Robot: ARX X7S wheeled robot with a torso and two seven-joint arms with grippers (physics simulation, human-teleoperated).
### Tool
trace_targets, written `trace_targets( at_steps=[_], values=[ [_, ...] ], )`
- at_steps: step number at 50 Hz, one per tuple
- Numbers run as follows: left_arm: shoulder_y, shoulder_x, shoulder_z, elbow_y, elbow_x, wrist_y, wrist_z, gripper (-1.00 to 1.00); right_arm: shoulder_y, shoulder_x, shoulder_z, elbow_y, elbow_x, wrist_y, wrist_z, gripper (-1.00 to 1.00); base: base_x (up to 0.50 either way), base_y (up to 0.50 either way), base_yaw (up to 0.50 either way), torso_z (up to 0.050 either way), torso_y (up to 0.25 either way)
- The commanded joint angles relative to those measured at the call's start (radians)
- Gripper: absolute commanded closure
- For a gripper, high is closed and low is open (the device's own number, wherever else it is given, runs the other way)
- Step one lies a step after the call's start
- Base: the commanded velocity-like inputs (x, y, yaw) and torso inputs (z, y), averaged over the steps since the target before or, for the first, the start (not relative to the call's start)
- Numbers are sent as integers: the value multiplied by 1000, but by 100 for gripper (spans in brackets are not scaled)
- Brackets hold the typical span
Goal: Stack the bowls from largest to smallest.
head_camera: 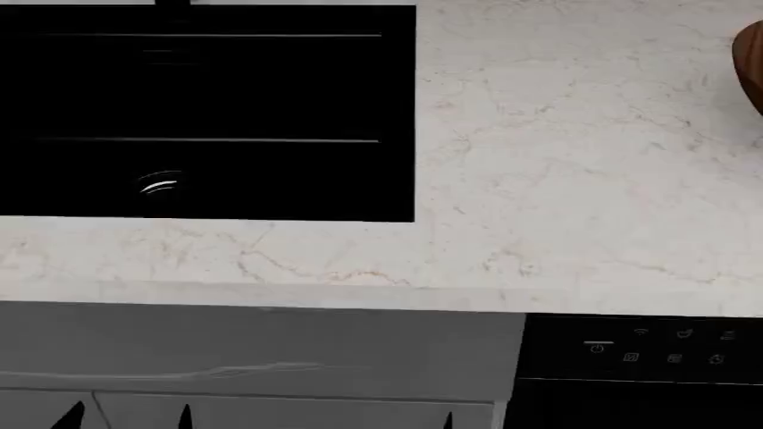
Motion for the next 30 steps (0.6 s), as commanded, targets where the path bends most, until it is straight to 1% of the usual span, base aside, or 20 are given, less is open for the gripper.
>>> trace_targets(
  at_steps=[1, 15, 17, 19, 21, 23, 24, 30],
  values=[
    [0, -10, 11, 0, -10, 0, 0, -100, 0, 9, -13, 0, 0, 0, 13, -100, 0, 0, 0, 0, 0],
    [-1, -48, 55, 17, -48, -51, -58, -100, 16, 50, -55, 19, 42, -16, 58, -100, 0, 0, 0, 0, 0],
    [-1, -41, 44, 16, -91, -51, -53, -100, 18, 54, -61, 21, 42, -16, 62, -100, 0, 0, 0, 0, 0],
    [-1, -50, 55, 13, -80, -42, -58, -100, 13, 59, -64, 29, 45, -30, 64, -100, 0, 0, 0, 0, 0],
    [-3, -65, 74, 20, -64, -63, -57, -100, 6, 65, -68, 40, 48, -48, 65, -100, 0, 0, 0, 0, 0],
    [-3, -63, 71, 21, -72, -63, -60, -100, 7, 67, -69, 44, 48, -51, 66, -100, 0, 0, 0, 0, 0],
    [-1, -11, 11, 26, -17, -87, -3, -100, 6, 17, -7, 45, -4, -50, 5, -100, 0, 0, 0, 0, 0],
    [-2, -36, 51, 24, -17, -95, -30, -100, 7, 38, -35, 49, 11, -51, 24, -100, 0, 0, 0, 0, 0]
  ],
)
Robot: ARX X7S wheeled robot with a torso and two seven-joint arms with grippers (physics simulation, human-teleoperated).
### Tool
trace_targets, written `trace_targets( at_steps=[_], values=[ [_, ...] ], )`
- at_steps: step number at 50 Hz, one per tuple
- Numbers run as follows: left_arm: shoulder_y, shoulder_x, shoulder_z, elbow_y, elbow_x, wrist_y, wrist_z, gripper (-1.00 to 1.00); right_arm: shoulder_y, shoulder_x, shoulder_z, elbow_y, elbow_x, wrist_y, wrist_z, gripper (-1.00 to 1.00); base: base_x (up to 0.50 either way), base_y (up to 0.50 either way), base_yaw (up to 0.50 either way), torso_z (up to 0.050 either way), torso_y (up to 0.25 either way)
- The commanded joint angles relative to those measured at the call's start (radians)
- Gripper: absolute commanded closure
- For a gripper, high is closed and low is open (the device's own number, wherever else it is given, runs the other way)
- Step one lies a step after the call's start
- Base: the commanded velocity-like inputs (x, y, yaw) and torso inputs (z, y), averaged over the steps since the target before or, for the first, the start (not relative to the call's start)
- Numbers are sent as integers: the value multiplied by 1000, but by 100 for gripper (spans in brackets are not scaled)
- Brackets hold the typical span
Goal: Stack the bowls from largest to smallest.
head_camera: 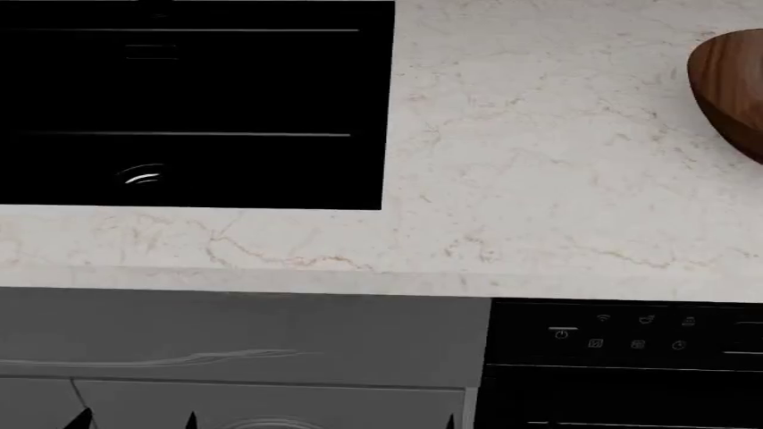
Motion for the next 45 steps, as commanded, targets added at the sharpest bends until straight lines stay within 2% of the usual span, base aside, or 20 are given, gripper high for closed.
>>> trace_targets(
  at_steps=[1, 11, 16, 19, 21, 22, 24, 26, 28, 30, 33, 34, 35, 37, 40, 41, 43, 45],
  values=[
    [0, 8, 1, 1, 27, -14, 9, -100, -1, -9, 10, 1, -14, -1, -16, -100, 0, 0, 0, 0, 0],
    [-17, -10, 30, -22, 24, -9, -13, -100, 3, 11, -15, 5, -1, 6, 3, -100, 0, 0, 0, 0, 0],
    [-32, -18, 9, 16, -37, -95, -10, -100, 3, 24, -15, -78, 10, 87, 16, -100, 0, 0, 0, 0, 0],
    [-44, -31, -8, 125, -95, -254, -6, -100, 8, 47, -14, -232, 10, 209, 21, -100, 0, 0, 0, 0, 0],
    [-77, -61, -25, 292, -136, -409, -7, -100, 39, 68, 13, -417, 33, 365, 27, -100, 0, 0, 0, 0, 0],
    [-82, -69, -28, 330, -141, -436, -10, -100, 45, 73, 15, -452, 32, 396, 32, -100, 0, 0, 0, 0, 0],
    [-144, -96, -77, 525, -163, -602, -57, -100, 54, 95, 21, -615, 44, 541, 30, -100, 0, 0, 0, 0, 0],
    [-193, -113, -105, 646, -206, -757, -72, -100, 69, 110, 37, -720, 63, 645, 29, -100, 0, 0, 0, 0, 0],
    [-214, -126, -105, 714, -236, -846, -69, -100, 90, 112, 68, -782, 89, 699, 30, -100, 0, 0, 0, 0, 0],
    [-265, -113, -154, 838, -312, -1042, -81, -100, 139, 126, 116, -916, 136, 846, 29, -100, 0, 0, 0, 0, 0],
    [-351, -97, -218, 951, -385, -1240, -91, -100, 169, 136, 135, -993, 166, 944, 28, -100, 0, 0, 0, 0, 0],
    [-414, -80, -278, 1013, -432, -1373, -85, -100, 183, 131, 150, -1026, 188, 984, 24, -100, 0, 0, 0, 0, 0],
    [-437, -98, -298, 1022, -493, -1408, -122, -100, 187, 136, 146, -1034, 192, 999, 24, -100, 0, 0, 0, 0, 0],
    [-489, -131, -393, 1022, -723, -1481, -258, -100, 191, 131, 161, -1046, 209, 1012, 20, -100, 0, 0, 0, 0, 0],
    [-525, -188, -483, 973, -995, -1491, -430, -100, 199, 142, 168, -1046, 209, 1027, 26, -100, 0, 0, 0, 0, 0],
    [-528, -197, -490, 964, -1036, -1489, -461, -100, 193, 142, 168, -1047, 204, 994, 25, -100, 0, 0, 0, 0, 0],
    [-490, -230, -438, 932, -972, -1417, -434, -100, 173, 170, 137, -1033, 169, 943, 29, -100, 0, 0, 0, 0, 0],
    [-474, -247, -412, 912, -936, -1374, -423, -100, 172, 150, 177, -1018, 197, 933, 22, -100, 0, 0, 0, 0, 0]
  ],
)
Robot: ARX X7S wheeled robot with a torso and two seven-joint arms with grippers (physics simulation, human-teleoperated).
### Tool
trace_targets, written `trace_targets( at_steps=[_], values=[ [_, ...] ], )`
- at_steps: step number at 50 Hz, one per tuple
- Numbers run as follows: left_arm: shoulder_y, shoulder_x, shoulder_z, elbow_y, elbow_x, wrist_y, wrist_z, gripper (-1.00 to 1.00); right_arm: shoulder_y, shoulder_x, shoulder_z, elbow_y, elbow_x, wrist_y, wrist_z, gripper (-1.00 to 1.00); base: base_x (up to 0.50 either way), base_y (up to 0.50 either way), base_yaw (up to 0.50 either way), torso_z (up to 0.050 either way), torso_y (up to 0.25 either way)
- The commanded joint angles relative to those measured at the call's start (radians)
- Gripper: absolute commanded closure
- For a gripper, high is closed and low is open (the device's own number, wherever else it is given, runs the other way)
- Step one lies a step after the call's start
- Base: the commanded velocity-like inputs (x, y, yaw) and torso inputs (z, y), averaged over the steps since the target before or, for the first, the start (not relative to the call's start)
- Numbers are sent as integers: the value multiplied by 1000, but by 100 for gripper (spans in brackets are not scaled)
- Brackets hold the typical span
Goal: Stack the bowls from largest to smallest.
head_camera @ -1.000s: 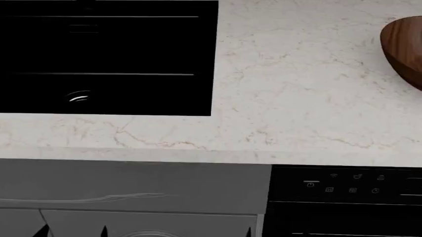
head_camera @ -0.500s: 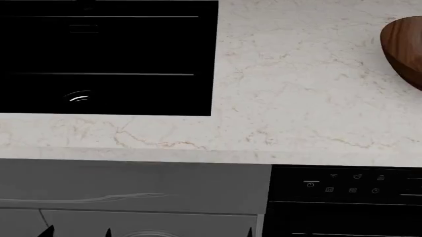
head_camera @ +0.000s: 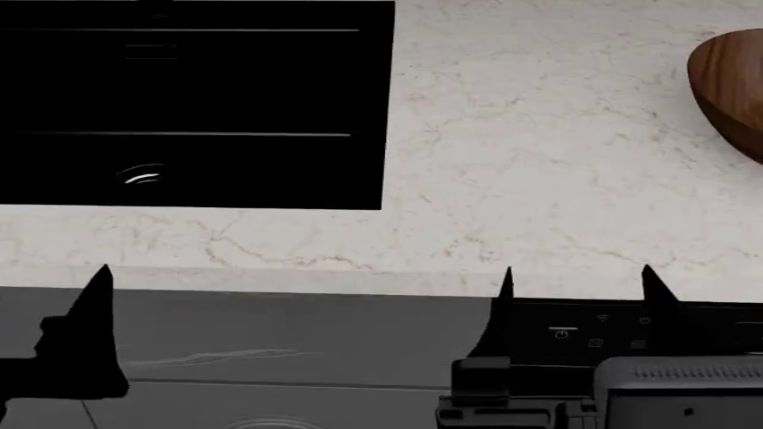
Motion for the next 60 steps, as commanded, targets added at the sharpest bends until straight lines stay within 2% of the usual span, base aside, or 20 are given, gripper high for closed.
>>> trace_targets(
  at_steps=[1, 6, 15, 23, 27, 37, 46, 51, 60],
  values=[
    [-90, -75, -133, 76, -287, -170, -157, -100, 26, 8, 71, -157, 20, 125, -11, -100, 0, 0, 0, 0, 0],
    [-67, -86, -99, 73, -267, -134, -156, -100, 19, 8, 85, -150, 19, 110, -2, -100, 0, -348, 0, 0, 0],
    [-73, -88, -124, 62, -313, -134, -177, -100, 25, 20, 114, -145, 38, 141, 0, -100, 0, -500, 0, 0, 0],
    [-62, -93, -102, 63, -319, -115, -185, -100, 21, 23, 130, -134, 46, 134, 2, -100, 0, -500, 0, 0, 0],
    [-62, -101, -106, 52, -324, -103, -188, -100, -3, 23, 140, -84, 39, 80, -5, -100, 0, -500, 0, 0, 0],
    [-59, -112, -100, 48, -337, -88, -200, -100, 11, 42, 194, -106, 71, 126, -6, -100, 0, -500, 0, 0, 0],
    [-81, -119, -128, 47, -390, -105, -234, -100, 20, 51, 188, -120, 77, 153, 4, -100, 0, -500, 0, 0, 0],
    [-50, -129, -81, 37, -336, -53, -208, -100, 25, 64, 197, -136, 82, 163, 6, -100, 0, -500, 0, 0, 0],
    [-61, -141, -98, 32, -367, -56, -230, -100, 35, 84, 192, -161, 80, 179, 19, -100, 36, -500, 0, 0, 0]
  ],
)
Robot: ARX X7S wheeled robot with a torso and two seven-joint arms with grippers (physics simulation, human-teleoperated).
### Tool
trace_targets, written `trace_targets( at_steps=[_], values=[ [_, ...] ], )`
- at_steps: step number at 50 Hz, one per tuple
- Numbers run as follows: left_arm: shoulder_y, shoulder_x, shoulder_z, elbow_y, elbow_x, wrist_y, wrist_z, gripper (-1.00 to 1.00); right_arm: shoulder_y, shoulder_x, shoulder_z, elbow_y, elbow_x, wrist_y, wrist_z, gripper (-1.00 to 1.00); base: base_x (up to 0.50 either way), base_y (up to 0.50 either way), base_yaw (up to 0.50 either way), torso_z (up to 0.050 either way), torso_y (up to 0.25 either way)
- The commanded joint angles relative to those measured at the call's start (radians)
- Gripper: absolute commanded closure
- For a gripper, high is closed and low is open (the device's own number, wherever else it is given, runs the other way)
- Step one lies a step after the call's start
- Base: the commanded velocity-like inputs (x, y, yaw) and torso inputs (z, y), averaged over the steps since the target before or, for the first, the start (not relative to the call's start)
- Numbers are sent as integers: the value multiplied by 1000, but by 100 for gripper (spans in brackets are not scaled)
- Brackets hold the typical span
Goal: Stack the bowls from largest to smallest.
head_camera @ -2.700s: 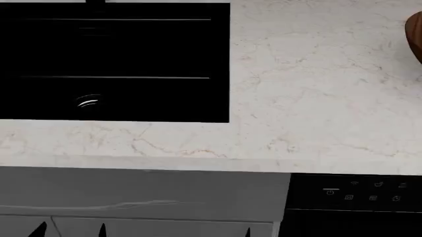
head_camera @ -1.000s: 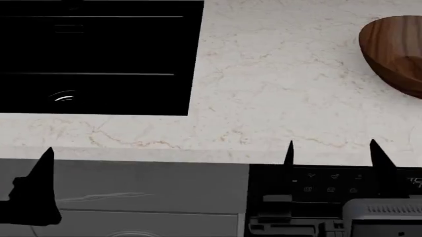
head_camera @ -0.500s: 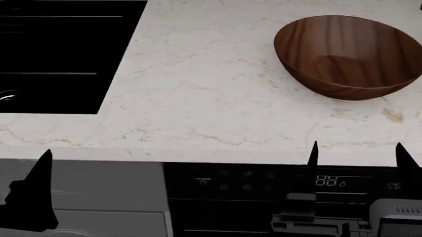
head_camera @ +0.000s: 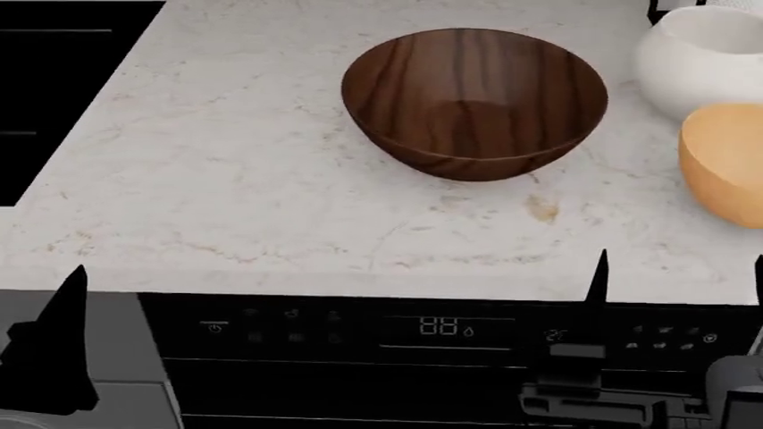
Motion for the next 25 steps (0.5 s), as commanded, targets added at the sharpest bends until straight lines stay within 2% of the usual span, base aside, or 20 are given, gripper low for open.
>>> trace_targets(
  at_steps=[1, 25],
  values=[
    [1, 6, -24, -19, 4, 40, 1, -100, 15, -2, 18, -53, -10, 55, -1, -100, 78, -500, 0, 0, 0],
    [-5, -34, -49, -38, -38, 70, -25, -100, 37, 35, 29, -106, 70, 90, 52, -100, 82, -483, 0, 0, 0]
  ],
)
